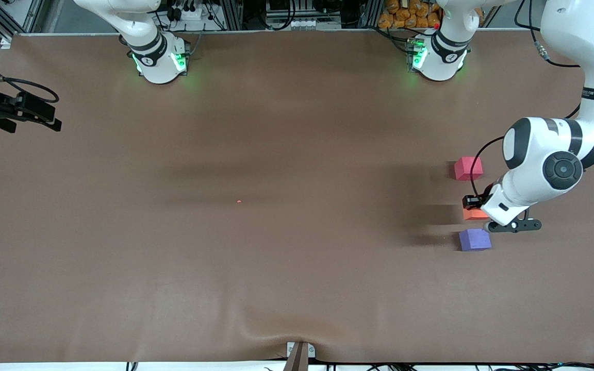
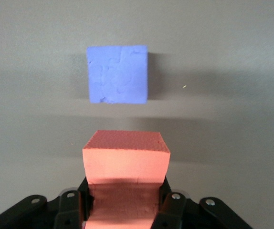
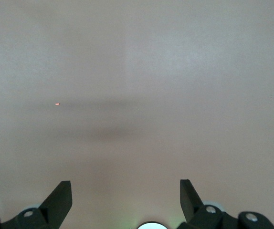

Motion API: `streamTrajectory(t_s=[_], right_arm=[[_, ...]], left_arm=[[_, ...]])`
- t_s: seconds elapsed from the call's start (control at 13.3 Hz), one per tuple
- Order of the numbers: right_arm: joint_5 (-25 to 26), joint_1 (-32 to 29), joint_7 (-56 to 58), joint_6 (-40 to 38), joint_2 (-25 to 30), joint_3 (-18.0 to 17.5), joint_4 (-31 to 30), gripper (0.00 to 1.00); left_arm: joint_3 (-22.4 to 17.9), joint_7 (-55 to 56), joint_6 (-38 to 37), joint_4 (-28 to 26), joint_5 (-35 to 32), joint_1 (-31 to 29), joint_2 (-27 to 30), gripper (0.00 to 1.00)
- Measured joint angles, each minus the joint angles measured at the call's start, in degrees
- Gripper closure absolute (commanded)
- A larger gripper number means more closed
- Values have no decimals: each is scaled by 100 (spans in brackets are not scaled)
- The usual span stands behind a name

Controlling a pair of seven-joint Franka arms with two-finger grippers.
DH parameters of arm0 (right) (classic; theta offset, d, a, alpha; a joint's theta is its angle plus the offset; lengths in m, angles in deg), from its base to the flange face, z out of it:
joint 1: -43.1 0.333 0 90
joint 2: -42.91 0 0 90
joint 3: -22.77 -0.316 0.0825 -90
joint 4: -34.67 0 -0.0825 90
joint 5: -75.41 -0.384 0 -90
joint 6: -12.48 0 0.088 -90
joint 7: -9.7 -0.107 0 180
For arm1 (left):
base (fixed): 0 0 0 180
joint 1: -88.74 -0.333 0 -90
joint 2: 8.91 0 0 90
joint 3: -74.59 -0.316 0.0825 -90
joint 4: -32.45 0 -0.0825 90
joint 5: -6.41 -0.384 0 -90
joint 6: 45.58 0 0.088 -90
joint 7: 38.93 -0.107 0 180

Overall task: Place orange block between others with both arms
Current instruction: 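Lower the orange cube between the pink and blue cubes, then open the left gripper to release the orange cube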

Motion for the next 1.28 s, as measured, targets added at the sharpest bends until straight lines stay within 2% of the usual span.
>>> streamTrajectory(t_s=[0.6,1.28], right_arm=[[0,0,0,-14,-1,1,-3,0],[0,0,0,-18,-2,-3,-5,0]], left_arm=[[4,-210,1451,-1021,-15,-235,13,100],[7,-265,1599,-1156,-15,-373,-36,100]])
